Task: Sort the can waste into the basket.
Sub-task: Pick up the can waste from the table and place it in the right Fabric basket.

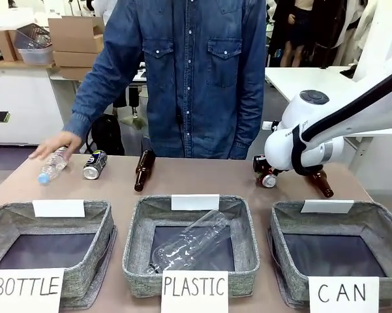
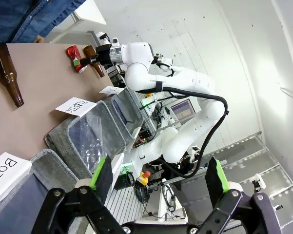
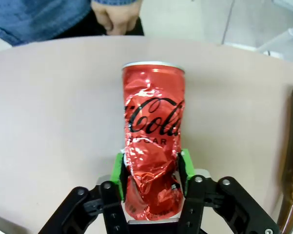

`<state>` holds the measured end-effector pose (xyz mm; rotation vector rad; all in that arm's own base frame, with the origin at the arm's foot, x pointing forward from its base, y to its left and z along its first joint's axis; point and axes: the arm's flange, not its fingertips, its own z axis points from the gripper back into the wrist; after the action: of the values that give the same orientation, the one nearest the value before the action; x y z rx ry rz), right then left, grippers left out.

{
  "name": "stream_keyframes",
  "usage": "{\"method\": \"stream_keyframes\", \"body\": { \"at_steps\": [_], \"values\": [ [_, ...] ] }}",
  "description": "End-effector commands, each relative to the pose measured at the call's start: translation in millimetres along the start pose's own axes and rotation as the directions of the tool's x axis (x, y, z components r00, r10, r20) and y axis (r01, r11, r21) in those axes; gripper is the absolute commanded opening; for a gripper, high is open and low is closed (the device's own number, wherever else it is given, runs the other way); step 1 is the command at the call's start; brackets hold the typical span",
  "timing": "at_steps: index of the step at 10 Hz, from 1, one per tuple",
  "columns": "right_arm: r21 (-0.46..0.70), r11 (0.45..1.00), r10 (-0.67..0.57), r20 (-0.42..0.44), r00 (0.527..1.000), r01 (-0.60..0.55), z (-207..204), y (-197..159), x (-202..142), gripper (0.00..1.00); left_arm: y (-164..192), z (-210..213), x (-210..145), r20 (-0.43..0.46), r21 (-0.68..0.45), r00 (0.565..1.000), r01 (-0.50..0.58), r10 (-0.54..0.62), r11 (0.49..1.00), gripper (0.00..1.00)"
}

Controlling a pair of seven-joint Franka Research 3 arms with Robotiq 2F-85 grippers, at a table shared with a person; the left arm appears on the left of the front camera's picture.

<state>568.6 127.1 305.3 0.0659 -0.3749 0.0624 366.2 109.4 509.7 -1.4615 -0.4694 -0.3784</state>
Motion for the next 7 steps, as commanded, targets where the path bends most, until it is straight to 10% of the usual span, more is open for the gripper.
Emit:
{"method": "stream_keyframes", "body": {
  "at_steps": [1, 7],
  "values": [
    [-0.052, 0.998, -0.031, 0.003, 1.000, 0.032, -3, 8, 3, 0.00, -3, 0, 0, -0.007, -0.010, 1.000, 0.020, -0.020, 1.000, 1.00],
    [0.121, 0.993, -0.003, -0.030, 1.000, 0.007, 69, -19, -14, 0.00, -3, 0, 0, -0.007, -0.010, 1.000, 0.020, -0.020, 1.000, 1.00]
  ]
}}
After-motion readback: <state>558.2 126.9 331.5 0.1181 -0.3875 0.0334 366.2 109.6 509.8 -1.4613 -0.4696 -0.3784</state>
